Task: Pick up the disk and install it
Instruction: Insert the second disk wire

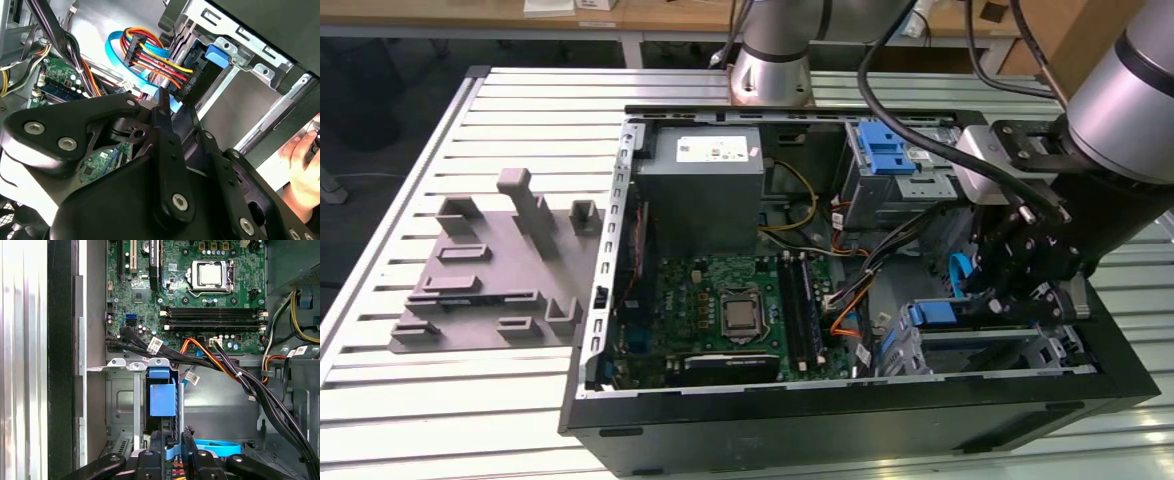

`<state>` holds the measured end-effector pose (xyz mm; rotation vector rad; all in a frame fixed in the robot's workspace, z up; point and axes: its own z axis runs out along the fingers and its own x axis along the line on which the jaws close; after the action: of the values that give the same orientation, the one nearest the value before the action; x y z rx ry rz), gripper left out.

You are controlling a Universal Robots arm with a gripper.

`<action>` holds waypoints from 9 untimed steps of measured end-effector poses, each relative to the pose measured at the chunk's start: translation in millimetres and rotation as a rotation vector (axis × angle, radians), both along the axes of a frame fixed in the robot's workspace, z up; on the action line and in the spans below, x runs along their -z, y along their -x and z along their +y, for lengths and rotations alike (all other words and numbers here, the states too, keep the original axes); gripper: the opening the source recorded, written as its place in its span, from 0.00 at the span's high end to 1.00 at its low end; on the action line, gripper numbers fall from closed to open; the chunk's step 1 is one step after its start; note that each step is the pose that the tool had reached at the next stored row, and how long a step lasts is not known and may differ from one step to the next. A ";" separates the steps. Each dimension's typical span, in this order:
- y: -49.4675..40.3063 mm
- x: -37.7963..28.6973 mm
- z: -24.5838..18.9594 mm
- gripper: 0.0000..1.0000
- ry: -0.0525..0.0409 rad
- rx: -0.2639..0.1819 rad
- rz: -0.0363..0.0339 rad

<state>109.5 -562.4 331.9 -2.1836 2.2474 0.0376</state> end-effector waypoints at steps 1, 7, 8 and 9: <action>0.0 -0.7 0.0 0.69 -0.0004 0.000 0.0000; 0.0 -6.4 0.0 0.69 -0.0006 0.000 0.0000; 0.0 -7.4 0.0 0.69 -0.0007 0.000 -0.0001; 0.0 -8.4 0.0 0.69 -0.0006 0.000 0.0000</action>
<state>109.5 -562.4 340.3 -2.1832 2.2471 0.0382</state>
